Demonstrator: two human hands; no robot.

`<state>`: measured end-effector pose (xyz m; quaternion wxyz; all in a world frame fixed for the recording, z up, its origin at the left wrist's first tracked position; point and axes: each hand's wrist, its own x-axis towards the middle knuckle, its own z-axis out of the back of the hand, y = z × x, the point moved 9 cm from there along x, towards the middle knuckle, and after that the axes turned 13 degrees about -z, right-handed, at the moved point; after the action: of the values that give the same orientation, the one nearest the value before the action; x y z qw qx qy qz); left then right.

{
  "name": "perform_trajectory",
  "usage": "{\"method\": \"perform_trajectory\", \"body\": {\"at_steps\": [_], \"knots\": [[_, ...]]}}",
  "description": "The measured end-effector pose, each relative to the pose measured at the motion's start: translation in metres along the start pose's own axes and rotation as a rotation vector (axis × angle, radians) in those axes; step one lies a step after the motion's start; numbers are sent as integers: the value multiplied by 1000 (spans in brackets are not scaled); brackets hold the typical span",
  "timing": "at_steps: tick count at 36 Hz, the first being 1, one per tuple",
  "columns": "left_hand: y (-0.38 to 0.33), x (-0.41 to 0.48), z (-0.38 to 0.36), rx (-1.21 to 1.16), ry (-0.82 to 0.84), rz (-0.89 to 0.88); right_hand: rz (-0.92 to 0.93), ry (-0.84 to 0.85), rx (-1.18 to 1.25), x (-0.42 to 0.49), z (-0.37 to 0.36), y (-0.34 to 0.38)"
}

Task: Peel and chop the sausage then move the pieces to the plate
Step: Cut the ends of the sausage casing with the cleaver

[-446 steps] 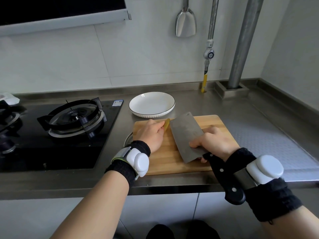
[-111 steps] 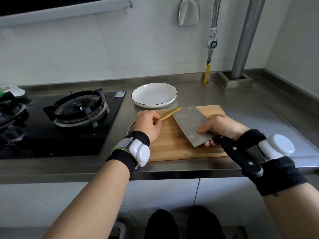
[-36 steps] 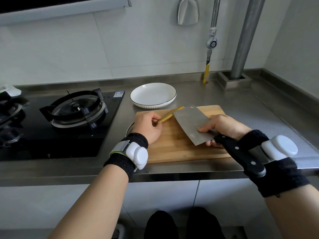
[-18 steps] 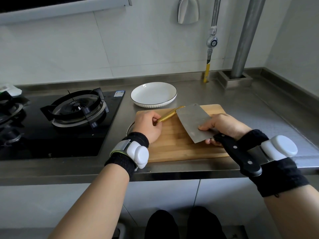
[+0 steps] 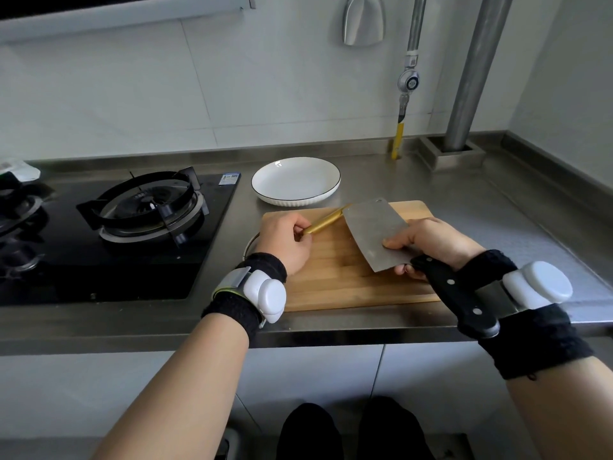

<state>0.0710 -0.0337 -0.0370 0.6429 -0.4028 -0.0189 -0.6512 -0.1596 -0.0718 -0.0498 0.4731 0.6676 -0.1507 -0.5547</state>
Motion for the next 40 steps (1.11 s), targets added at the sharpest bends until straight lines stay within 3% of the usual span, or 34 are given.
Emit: {"method": "perform_trajectory", "body": {"at_steps": [29, 40], "knots": [[0, 0, 1, 33, 8, -31, -12, 28, 39, -3, 0, -1], [0, -1, 1, 11, 9, -33, -4, 9, -54, -2, -2, 0]]}}
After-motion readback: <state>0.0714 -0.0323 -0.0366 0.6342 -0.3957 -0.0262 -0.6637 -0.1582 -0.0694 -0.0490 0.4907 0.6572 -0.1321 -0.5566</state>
